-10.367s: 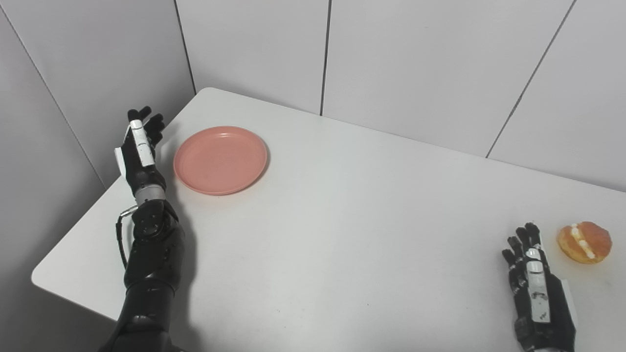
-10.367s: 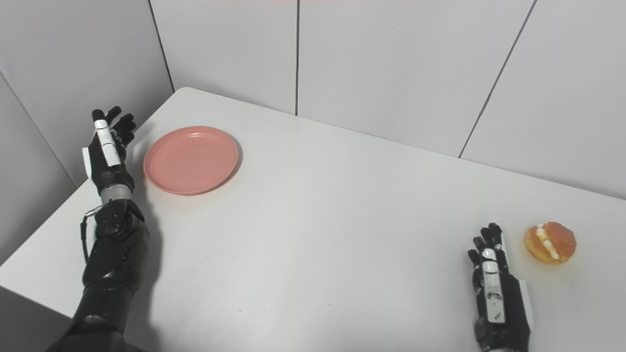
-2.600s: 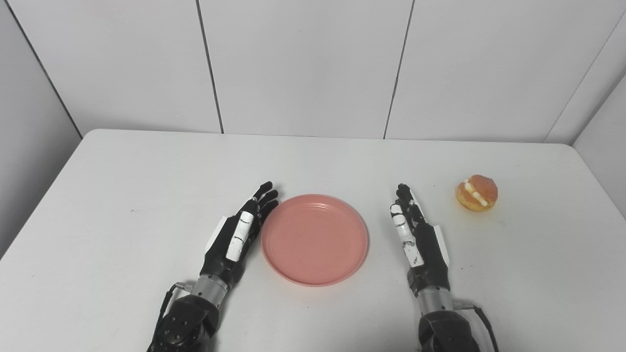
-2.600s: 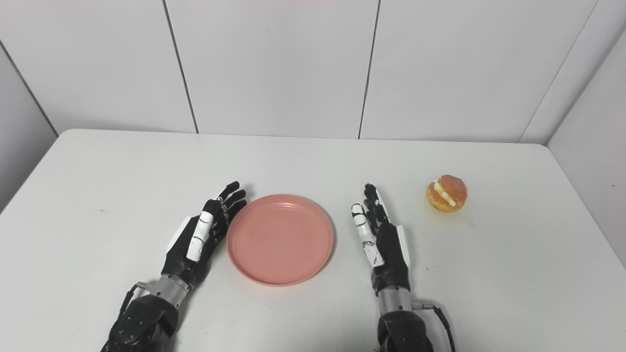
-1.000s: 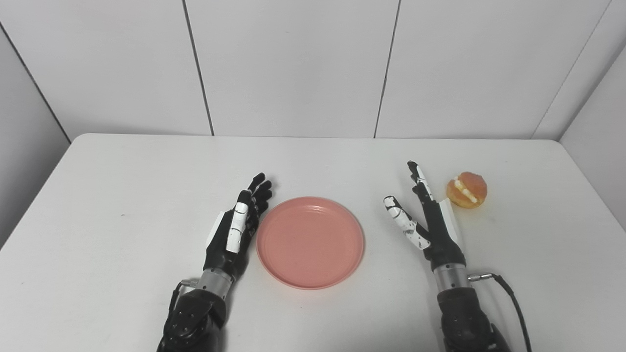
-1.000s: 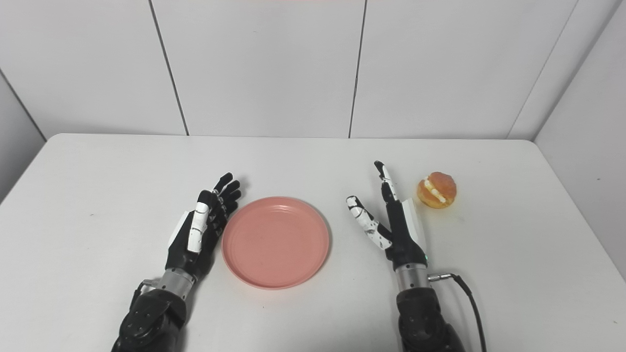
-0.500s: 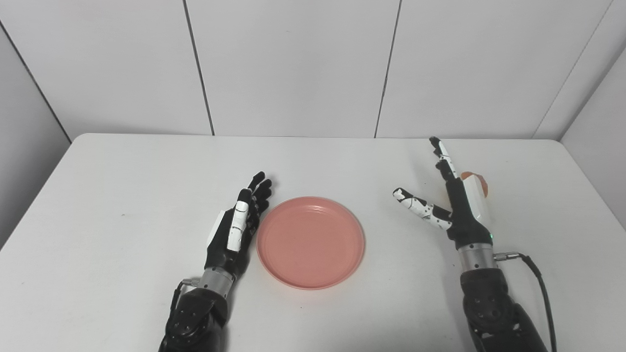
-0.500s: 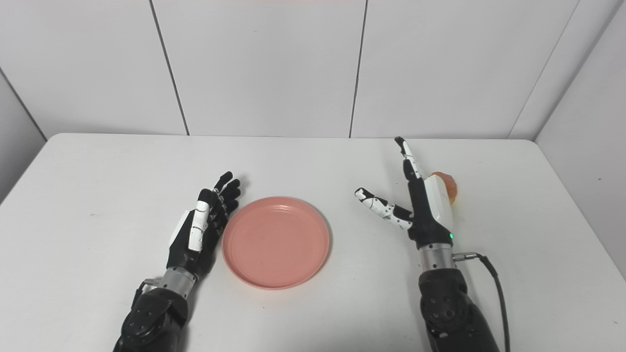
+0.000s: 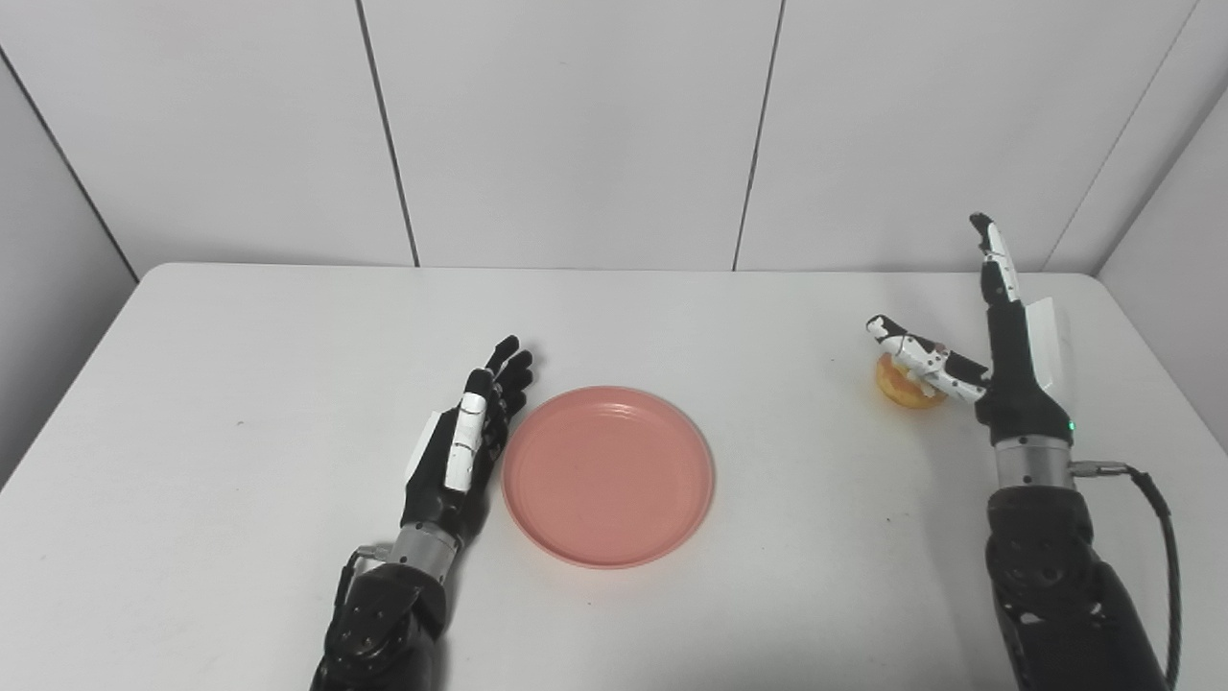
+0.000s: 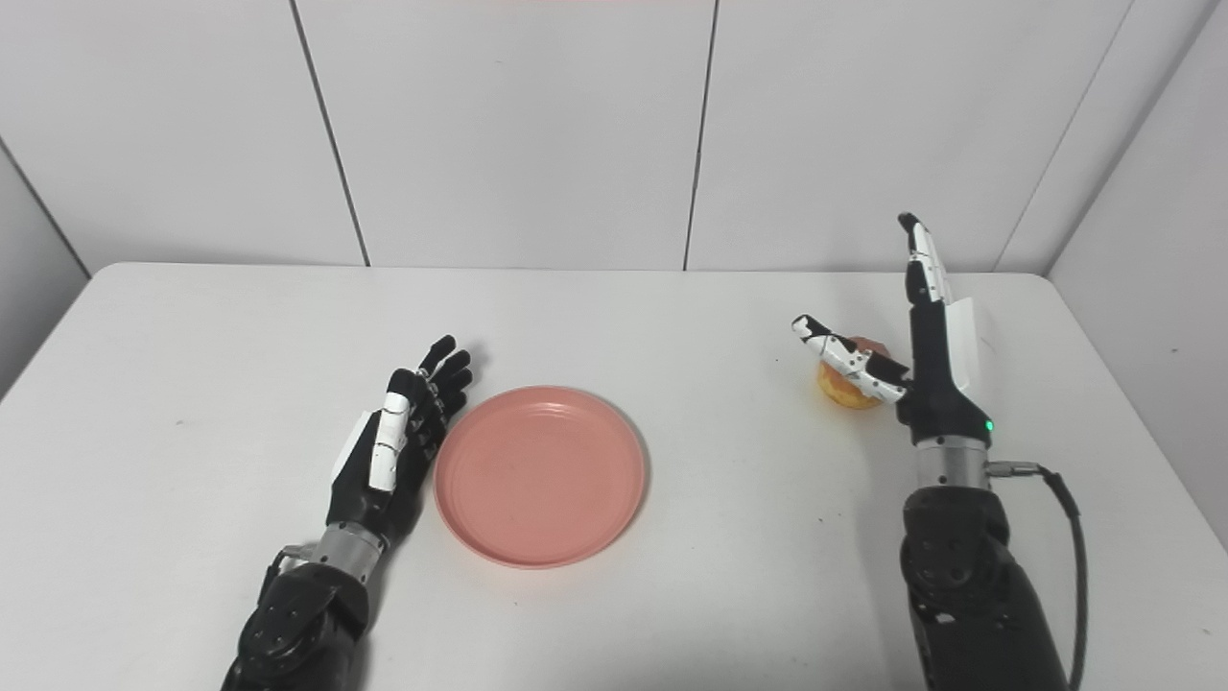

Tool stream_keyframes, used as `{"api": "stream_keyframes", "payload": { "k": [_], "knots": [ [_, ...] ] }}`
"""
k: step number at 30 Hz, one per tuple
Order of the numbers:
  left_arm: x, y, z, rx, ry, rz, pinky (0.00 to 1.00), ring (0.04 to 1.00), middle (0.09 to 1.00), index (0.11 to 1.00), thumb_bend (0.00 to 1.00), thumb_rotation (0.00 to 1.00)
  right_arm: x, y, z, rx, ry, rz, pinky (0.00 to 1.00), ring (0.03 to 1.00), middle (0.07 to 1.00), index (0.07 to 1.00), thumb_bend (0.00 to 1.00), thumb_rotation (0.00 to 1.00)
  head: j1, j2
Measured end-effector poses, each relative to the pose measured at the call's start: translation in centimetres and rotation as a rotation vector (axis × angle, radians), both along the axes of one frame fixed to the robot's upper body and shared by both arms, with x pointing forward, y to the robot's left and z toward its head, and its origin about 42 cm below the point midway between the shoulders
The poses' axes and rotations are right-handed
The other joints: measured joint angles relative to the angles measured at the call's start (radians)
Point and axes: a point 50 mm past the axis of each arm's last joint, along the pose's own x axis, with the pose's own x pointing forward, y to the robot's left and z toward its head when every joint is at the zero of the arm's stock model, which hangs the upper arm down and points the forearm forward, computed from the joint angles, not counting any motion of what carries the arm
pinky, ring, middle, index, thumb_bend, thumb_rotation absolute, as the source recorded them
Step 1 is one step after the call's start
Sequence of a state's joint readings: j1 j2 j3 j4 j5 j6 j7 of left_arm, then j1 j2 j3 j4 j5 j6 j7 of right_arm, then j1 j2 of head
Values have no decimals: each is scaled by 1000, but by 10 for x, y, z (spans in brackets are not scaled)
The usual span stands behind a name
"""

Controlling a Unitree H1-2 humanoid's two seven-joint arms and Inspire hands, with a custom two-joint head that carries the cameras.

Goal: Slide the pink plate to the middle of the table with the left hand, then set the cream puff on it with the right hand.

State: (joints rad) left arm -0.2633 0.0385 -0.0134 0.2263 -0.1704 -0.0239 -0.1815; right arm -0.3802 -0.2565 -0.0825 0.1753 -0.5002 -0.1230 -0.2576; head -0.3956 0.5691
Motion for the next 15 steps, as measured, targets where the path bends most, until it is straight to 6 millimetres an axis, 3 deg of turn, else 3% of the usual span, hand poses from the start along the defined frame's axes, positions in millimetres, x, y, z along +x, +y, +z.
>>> {"api": "stream_keyframes", "payload": {
  "k": [7, 15],
  "knots": [
    [10, 11, 0, 1, -2, 10, 976, 959, 939, 920, 679, 1000, 6, -11, 7, -11, 18, -51, 825, 906, 931, 923, 659, 479, -23, 0],
    [13, 15, 0, -2, -13, 11, 975, 960, 942, 922, 689, 1000, 9, -23, 0, -22, 93, -107, 793, 892, 926, 917, 688, 410, -25, 3]
  ]
}}
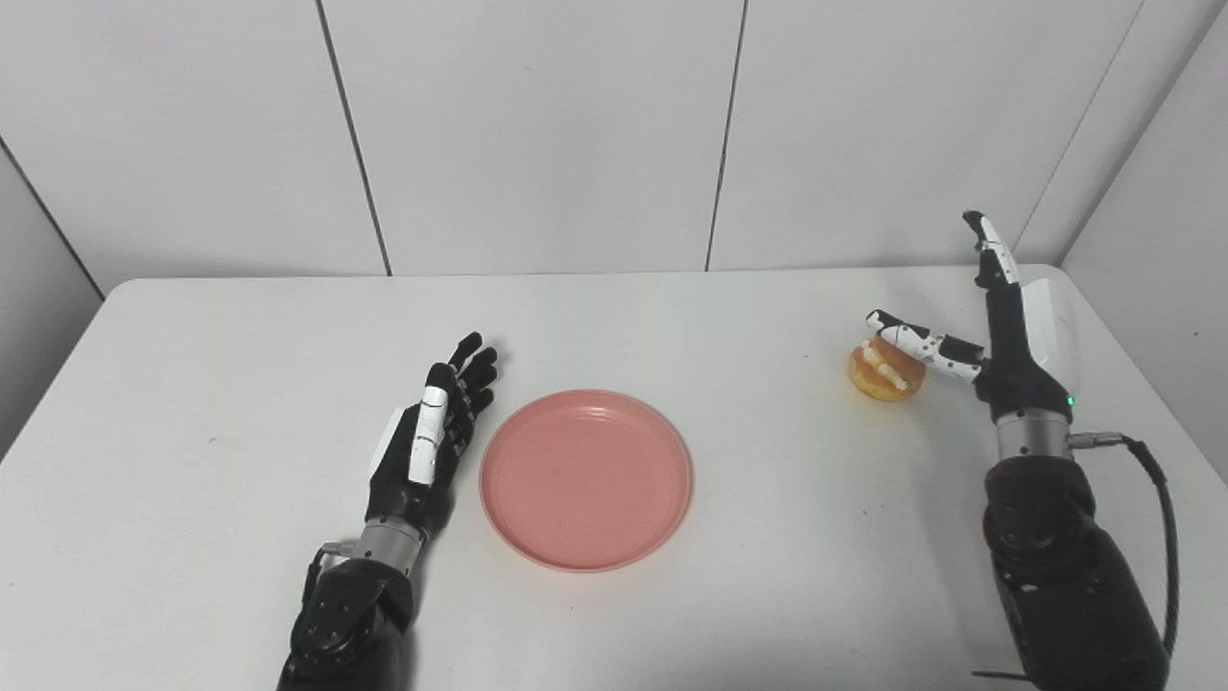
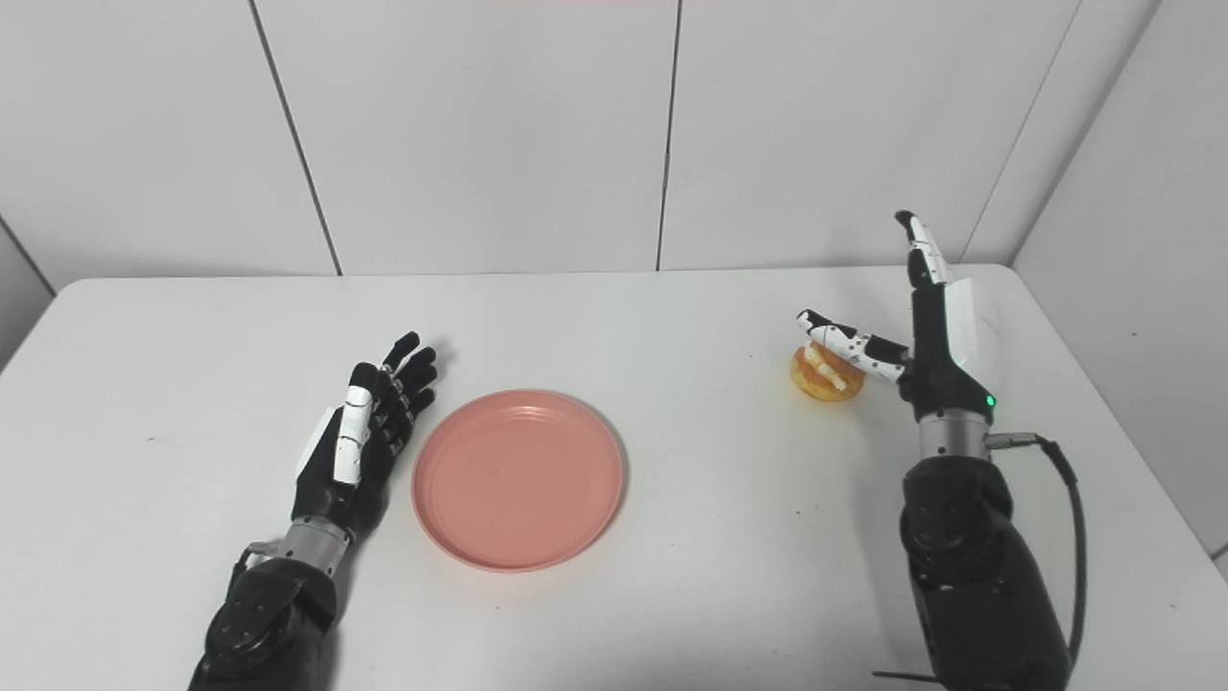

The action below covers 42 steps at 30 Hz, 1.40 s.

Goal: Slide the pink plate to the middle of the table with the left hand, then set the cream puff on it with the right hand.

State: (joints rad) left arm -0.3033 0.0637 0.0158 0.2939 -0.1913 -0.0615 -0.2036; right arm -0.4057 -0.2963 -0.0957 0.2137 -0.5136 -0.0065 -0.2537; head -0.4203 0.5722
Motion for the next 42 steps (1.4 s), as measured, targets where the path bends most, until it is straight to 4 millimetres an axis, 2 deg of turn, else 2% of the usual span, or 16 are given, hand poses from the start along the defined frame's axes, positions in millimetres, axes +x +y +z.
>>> {"api": "stream_keyframes", "payload": {
  "k": [5, 12, 22, 26, 29, 31, 32, 34, 37, 42],
  "knots": [
    [0, 1, 0, 4, -1, -2, 987, 964, 943, 922, 716, 1000, 4, -3, -6, -2, 63, -29, 777, 883, 920, 913, 716, 386, 0, 2],
    [0, 1, 0, 7, -4, -2, 990, 963, 945, 928, 705, 1000, 9, 0, -14, -20, 145, -30, 769, 881, 916, 904, 727, 349, 0, 3],
    [0, 1, 1, 10, -6, -3, 983, 961, 942, 922, 708, 1000, 10, 1, -21, -38, 219, -17, 762, 874, 916, 906, 708, 288, 3, 6],
    [0, 1, 1, 10, -5, -3, 986, 962, 944, 922, 709, 1000, 13, 0, -23, -37, 242, -5, 711, 849, 920, 901, 706, 260, 3, 5],
    [0, 1, 1, 10, -4, -4, 988, 964, 944, 924, 703, 1000, 14, -1, -26, -20, 257, 2, 572, 738, 928, 905, 693, 246, 3, 5],
    [0, 1, 1, 10, -4, -3, 987, 963, 943, 922, 703, 1000, 14, 0, -26, -15, 259, 7, 511, 668, 929, 906, 681, 225, 5, 6],
    [0, 1, 1, 10, -4, -3, 986, 962, 943, 923, 703, 1000, 14, 0, -26, -14, 261, 10, 504, 661, 901, 902, 676, 200, 5, 6],
    [0, 1, 1, 9, -4, -3, 984, 962, 943, 923, 701, 1000, 14, 1, -27, -14, 271, 21, 563, 716, 869, 897, 667, 174, 3, 6],
    [0, 1, 1, 8, -5, -3, 981, 961, 944, 925, 701, 1000, 15, 1, -27, -23, 287, 35, 656, 789, 884, 889, 652, 144, 3, 8],
    [0, 1, 1, 8, -12, -3, 982, 960, 941, 922, 700, 1000, 16, 0, -36, -36, 327, 40, 681, 802, 898, 881, 605, 118, 5, 9]
  ]
}}
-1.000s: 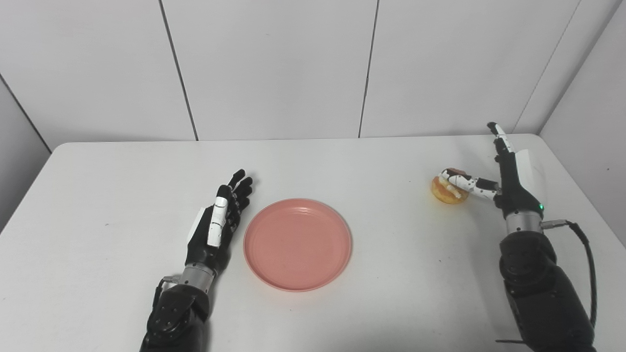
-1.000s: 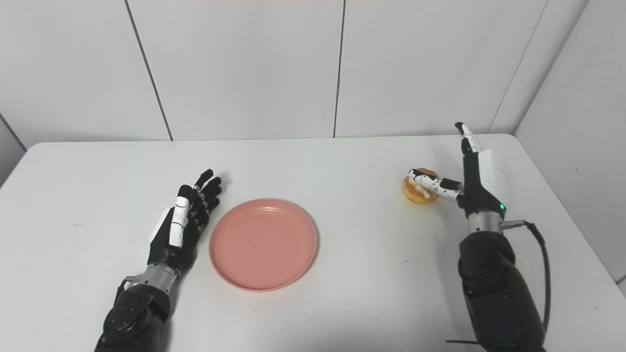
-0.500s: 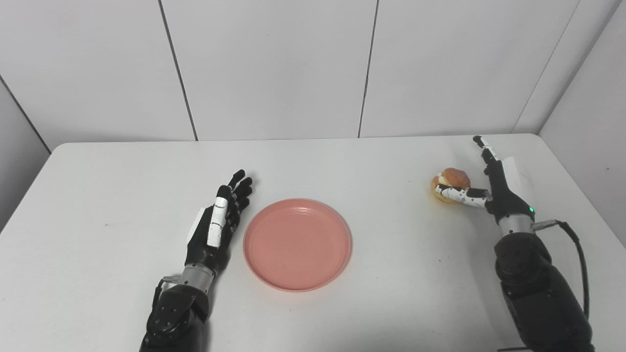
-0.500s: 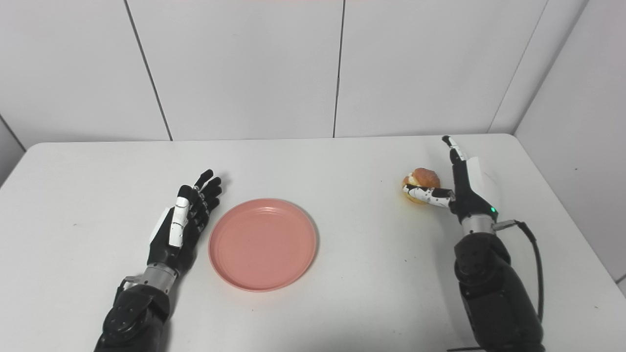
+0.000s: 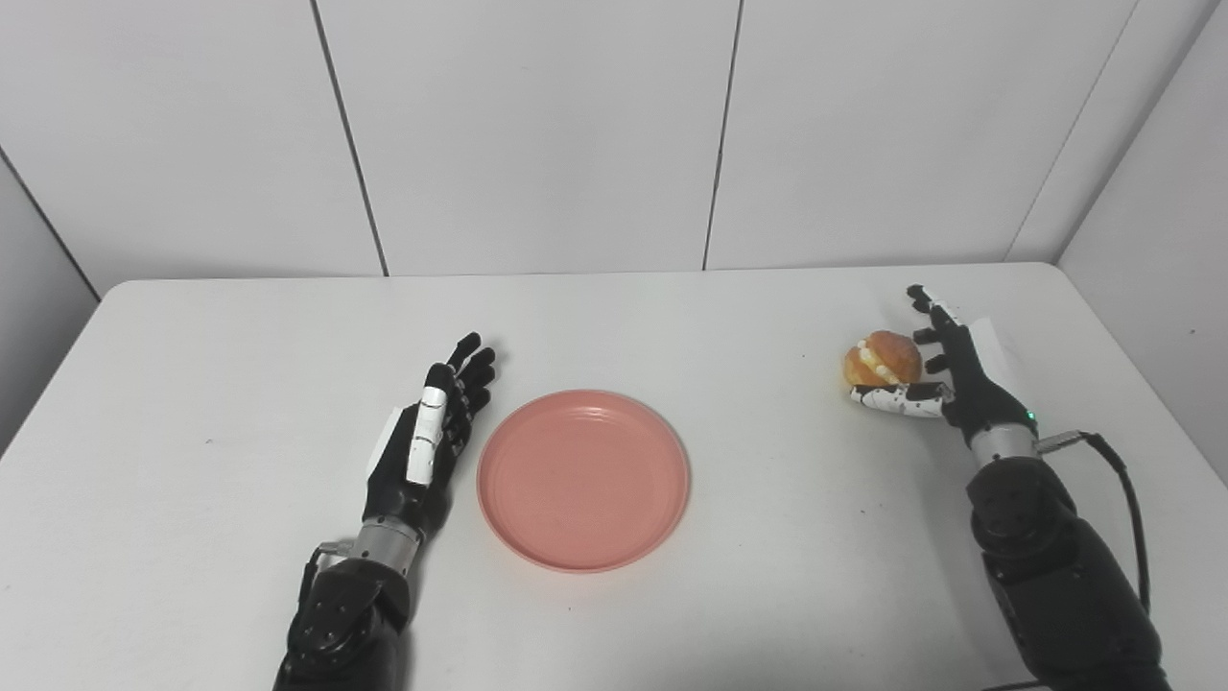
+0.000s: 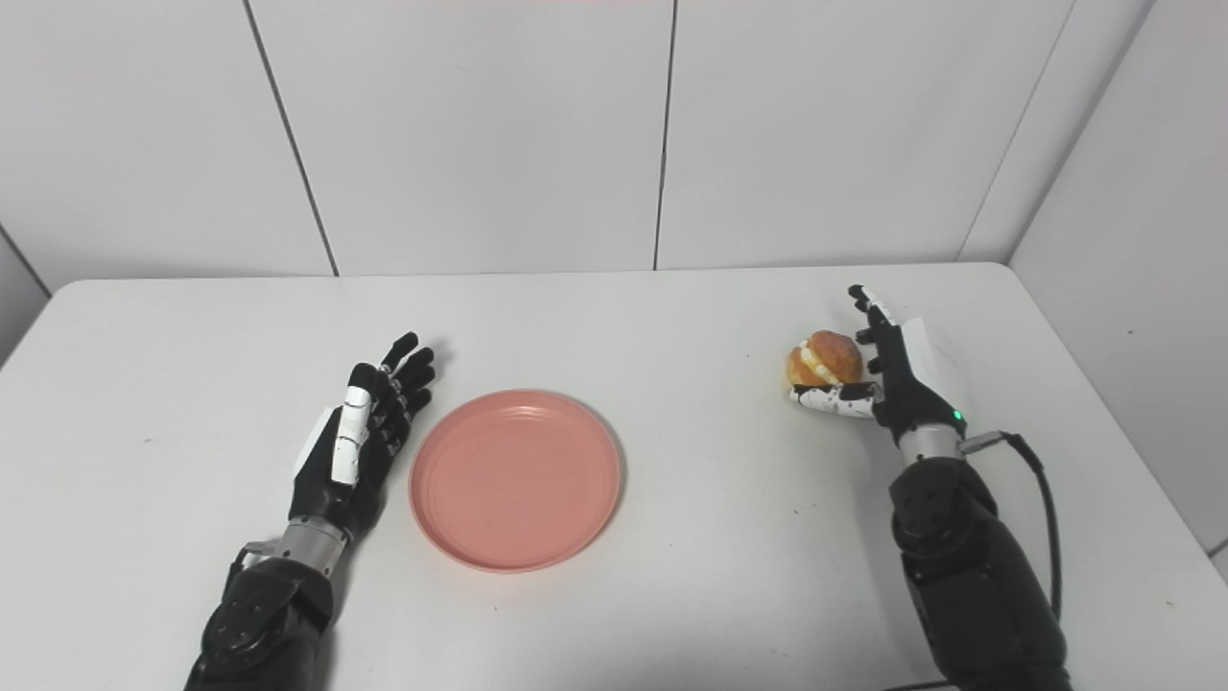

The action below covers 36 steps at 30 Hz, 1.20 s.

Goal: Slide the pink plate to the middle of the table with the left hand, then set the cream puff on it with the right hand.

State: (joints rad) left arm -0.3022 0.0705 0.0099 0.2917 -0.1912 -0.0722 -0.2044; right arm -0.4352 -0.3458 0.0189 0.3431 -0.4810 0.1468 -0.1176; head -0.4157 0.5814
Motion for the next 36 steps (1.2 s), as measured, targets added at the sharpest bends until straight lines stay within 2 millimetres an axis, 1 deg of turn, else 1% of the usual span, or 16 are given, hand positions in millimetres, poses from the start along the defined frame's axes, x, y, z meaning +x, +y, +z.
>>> {"api": "stream_keyframes", "payload": {
  "k": [3, 4, 9, 14, 19, 21, 22, 25, 27, 28, 29, 30, 32, 34, 35, 36],
  "knots": [
    [0, 0, 0, 0, 2, 0, 982, 959, 940, 920, 701, 1000, 1, 1, -1, -6, 4, 3, 686, 800, 895, 878, 595, 98, 0, 2],
    [0, 0, 0, 0, 2, 0, 983, 960, 941, 920, 701, 1000, 1, 1, -1, -8, 5, 4, 665, 786, 894, 878, 588, 89, 0, 2],
    [0, 1, 0, 3, 3, -1, 990, 965, 946, 927, 703, 1000, 5, 3, -1, -70, 17, 16, 732, 838, 902, 888, 547, 107, 0, 3],
    [0, 0, 0, 4, 2, -2, 986, 964, 948, 929, 706, 1000, 7, 1, -1, -76, 11, 7, 725, 831, 897, 882, 551, 77, 0, 3],
    [0, 0, 0, 4, 1, -2, 990, 960, 939, 921, 712, 1000, 7, 2, -2, -78, 14, 9, 725, 827, 885, 882, 506, 87, 0, 3],
    [0, 0, 0, 4, 1, -2, 992, 962, 942, 924, 707, 1000, 7, 2, -1, -78, 15, 10, 724, 821, 872, 863, 480, 61, 0, 3],
    [0, 0, 0, 4, 1, -2, 992, 964, 944, 926, 706, 1000, 7, 2, -1, -73, 15, 10, 694, 801, 856, 844, 463, 24, 0, 3],
    [0, 1, 0, 4, 2, -1, 988, 963, 944, 923, 705, 1000, 8, 1, -2, -59, 14, 10, 637, 755, 820, 811, 435, 2, 0, 3],
    [0, 1, 0, 4, 2, -2, 989, 963, 945, 924, 709, 1000, 9, 1, -3, -64, 6, 3, 464, 600, 699, 760, 400, 0, 0, 11],
    [0, 0, 0, 4, 2, -2, 988, 962, 943, 924, 709, 1000, 9, 1, -3, -70, -1, 0, 399, 542, 653, 747, 388, 0, 2, 12],
    [0, 0, 0, 4, 2, -3, 988, 962, 943, 924, 709, 1000, 9, 1, -2, -78, -7, -4, 390, 534, 646, 745, 386, 0, 2, 12],
    [0, 0, 0, 4, 2, -3, 988, 962, 943, 926, 710, 1000, 9, 1, -2, -81, -10, -6, 331, 470, 554, 721, 471, 0, 2, 12],
    [0, 0, 0, 5, 1, -4, 990, 965, 946, 928, 708, 1000, 9, 2, -2, -82, -12, -7, 322, 462, 507, 697, 514, 0, 2, 12],
    [0, 0, 0, 5, 2, -4, 994, 968, 949, 932, 712, 1000, 9, 2, -2, -84, -13, -6, 353, 479, 496, 663, 527, 0, 2, 12],
    [0, 0, 0, 5, 3, -5, 995, 968, 949, 931, 710, 1000, 9, 3, -2, -84, -13, -5, 311, 433, 493, 643, 529, 0, 2, 14],
    [0, 0, 0, 6, 4, -5, 995, 968, 949, 931, 709, 1000, 9, 3, -2, -85, -13, -4, 300, 422, 492, 639, 530, 0, 2, 14]
  ]
}}
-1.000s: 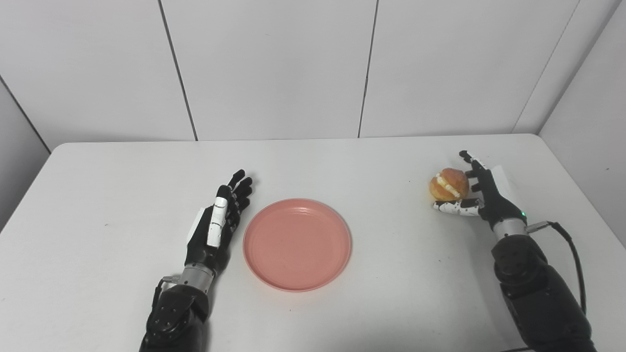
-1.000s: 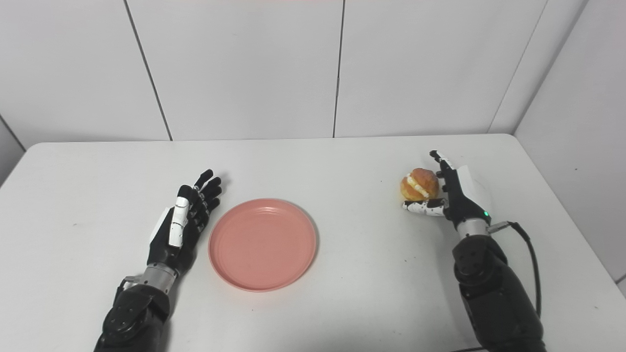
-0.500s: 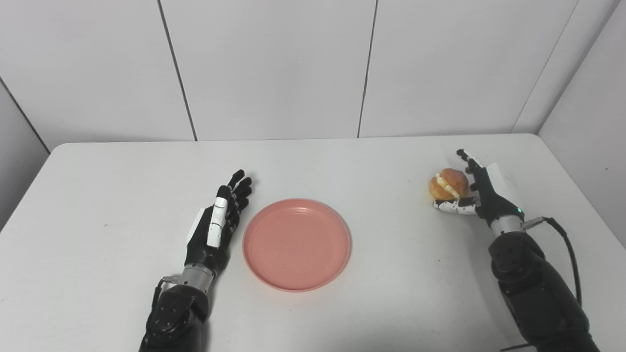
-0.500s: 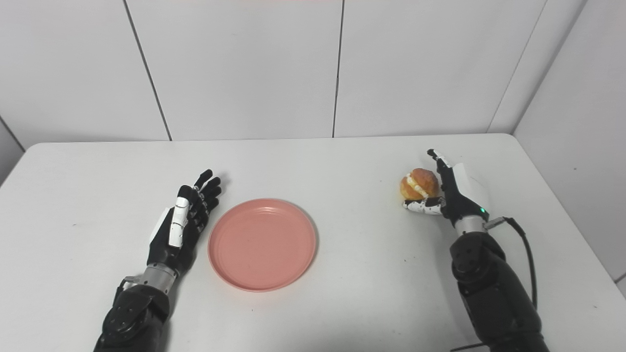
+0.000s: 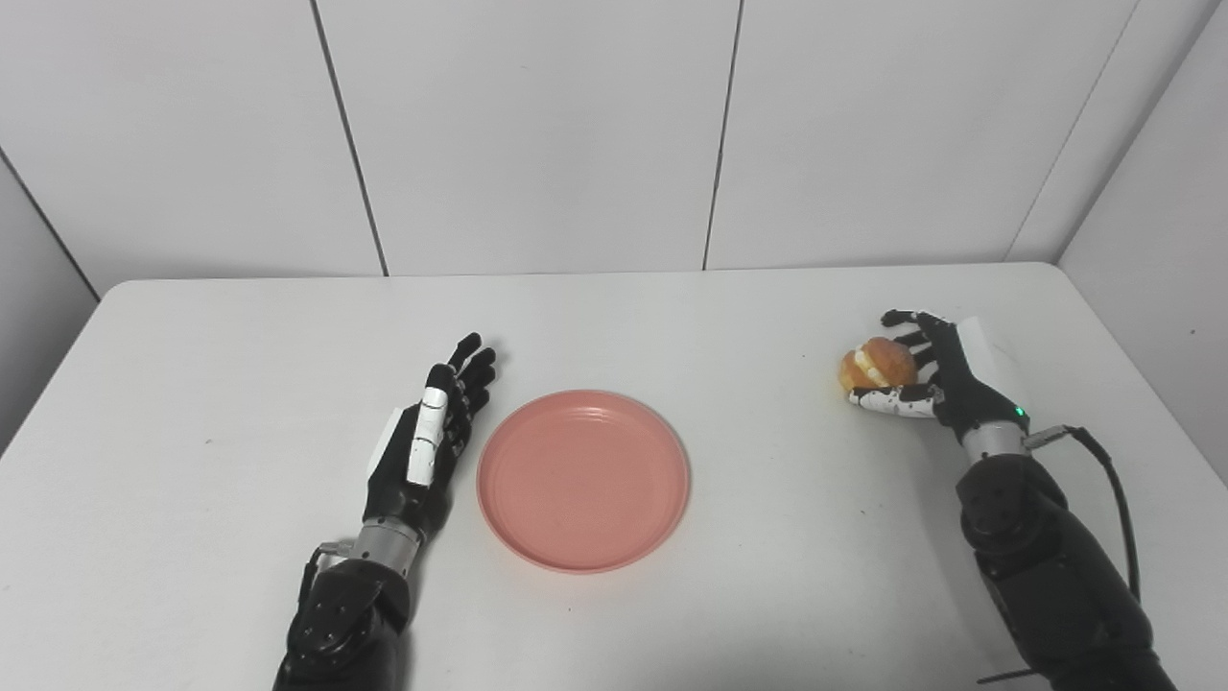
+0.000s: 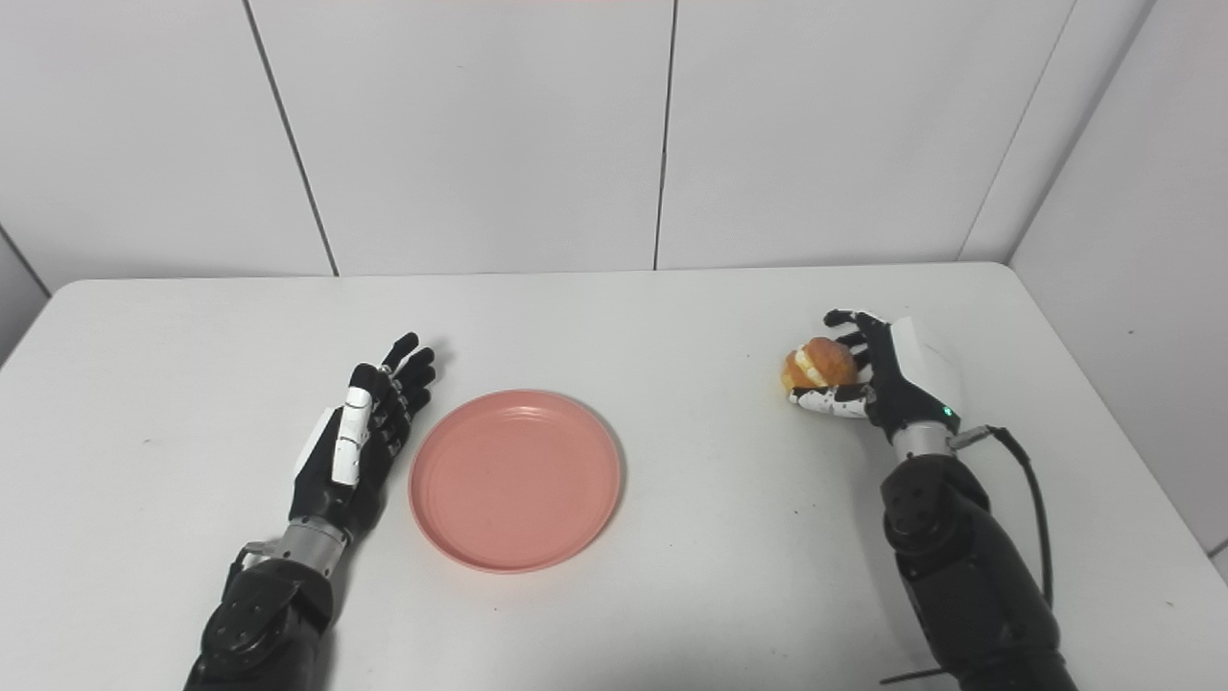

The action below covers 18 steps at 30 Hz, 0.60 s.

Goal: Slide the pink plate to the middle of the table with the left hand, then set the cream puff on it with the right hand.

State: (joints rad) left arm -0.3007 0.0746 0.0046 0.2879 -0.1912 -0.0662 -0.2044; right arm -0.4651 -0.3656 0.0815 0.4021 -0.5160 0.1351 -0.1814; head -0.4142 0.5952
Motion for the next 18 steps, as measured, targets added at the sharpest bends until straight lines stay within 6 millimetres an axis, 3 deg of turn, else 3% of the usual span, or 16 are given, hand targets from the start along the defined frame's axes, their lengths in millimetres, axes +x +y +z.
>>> {"api": "stream_keyframes", "payload": {
  "k": [2, 8, 12, 18],
  "knots": [
    [0, 0, 0, 0, 0, 0, 986, 962, 945, 927, 709, 1000, 0, 0, 0, -1, -1, 0, 254, 362, 481, 619, 533, 0, 2, 0],
    [-3, 0, 0, 3, 2, 0, 983, 959, 943, 924, 713, 1000, 0, 1, 1, -2, -3, 0, 246, 350, 479, 607, 536, 0, 5, 2],
    [-3, 1, 0, 4, 3, -1, 983, 960, 943, 924, 719, 1000, 0, 1, 1, -1, -7, -3, 156, 221, 471, 593, 539, 0, 8, 2],
    [-3, 0, 0, 3, 3, -1, 985, 957, 938, 919, 717, 1000, -2, 2, -1, 45, -23, -19, 210, 289, 475, 574, 540, 0, 23, 3]
  ]
}}
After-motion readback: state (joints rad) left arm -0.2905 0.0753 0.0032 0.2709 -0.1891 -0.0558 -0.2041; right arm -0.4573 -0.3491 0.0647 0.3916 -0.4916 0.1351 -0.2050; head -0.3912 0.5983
